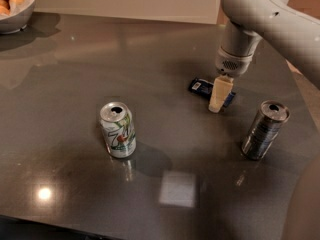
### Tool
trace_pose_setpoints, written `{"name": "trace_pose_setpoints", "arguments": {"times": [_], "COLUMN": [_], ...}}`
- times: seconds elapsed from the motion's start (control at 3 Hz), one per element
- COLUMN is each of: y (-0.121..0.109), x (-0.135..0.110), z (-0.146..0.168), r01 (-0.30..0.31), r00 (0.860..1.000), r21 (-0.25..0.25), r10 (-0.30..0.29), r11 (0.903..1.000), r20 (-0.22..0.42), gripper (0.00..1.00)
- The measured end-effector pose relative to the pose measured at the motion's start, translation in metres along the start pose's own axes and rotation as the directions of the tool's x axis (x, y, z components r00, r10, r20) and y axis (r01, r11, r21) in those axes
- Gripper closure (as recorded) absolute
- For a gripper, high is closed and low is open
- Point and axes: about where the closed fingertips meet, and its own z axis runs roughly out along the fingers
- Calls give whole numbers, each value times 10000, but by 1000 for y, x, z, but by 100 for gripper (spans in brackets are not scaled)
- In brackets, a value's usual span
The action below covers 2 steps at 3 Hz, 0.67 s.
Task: Move rxbar blueberry near 7up can
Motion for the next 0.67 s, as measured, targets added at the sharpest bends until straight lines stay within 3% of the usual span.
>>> {"name": "trace_pose_setpoints", "arguments": {"times": [0.67], "y": [-1], "x": [-2], "z": [-11], "r01": [14], "r00": [10000], "r21": [-10], "r10": [-14], "r11": [10000], "r20": [1], "gripper": [85]}}
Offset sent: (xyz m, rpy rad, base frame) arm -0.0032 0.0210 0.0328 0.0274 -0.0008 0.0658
